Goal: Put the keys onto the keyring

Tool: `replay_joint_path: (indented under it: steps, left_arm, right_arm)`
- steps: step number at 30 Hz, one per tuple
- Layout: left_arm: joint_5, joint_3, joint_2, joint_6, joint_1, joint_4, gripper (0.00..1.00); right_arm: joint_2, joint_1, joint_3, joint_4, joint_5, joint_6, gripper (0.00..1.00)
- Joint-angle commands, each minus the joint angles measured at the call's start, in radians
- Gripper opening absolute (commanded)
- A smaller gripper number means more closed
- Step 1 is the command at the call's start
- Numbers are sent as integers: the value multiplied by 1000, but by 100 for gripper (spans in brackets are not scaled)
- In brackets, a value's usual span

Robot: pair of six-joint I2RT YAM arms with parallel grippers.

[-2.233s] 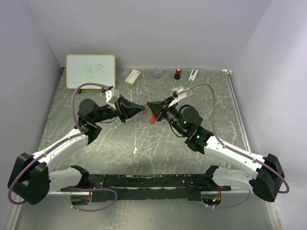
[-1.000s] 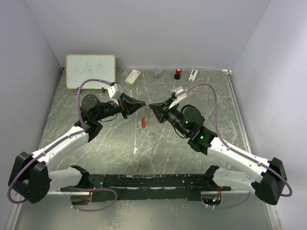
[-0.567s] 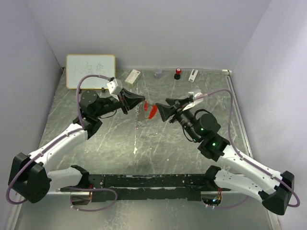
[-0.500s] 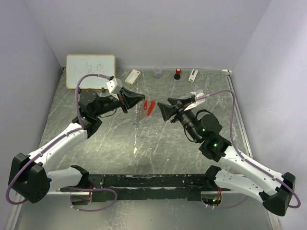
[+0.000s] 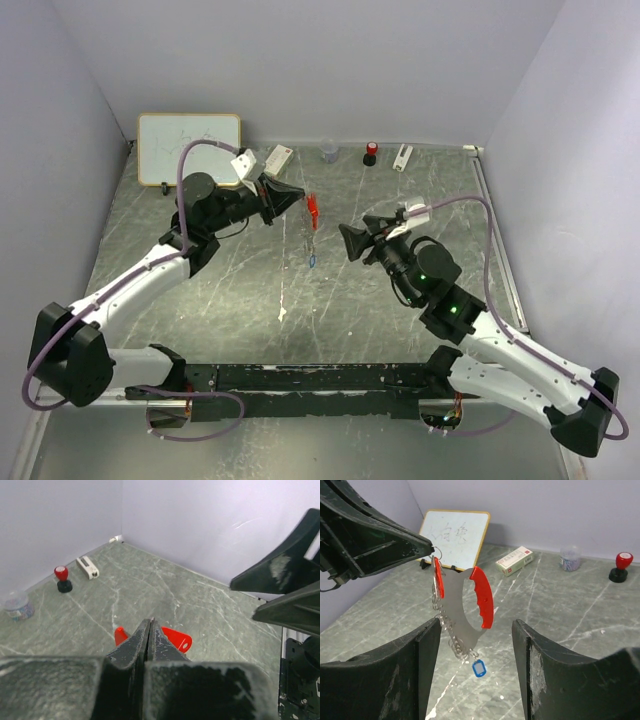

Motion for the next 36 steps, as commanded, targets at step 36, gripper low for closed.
replay_joint_path:
  steps: [36]
  left_arm:
    - [-269, -119, 376, -212, -154, 219, 33]
  right_arm:
    - [-244, -4, -143, -120, 63, 39, 61]
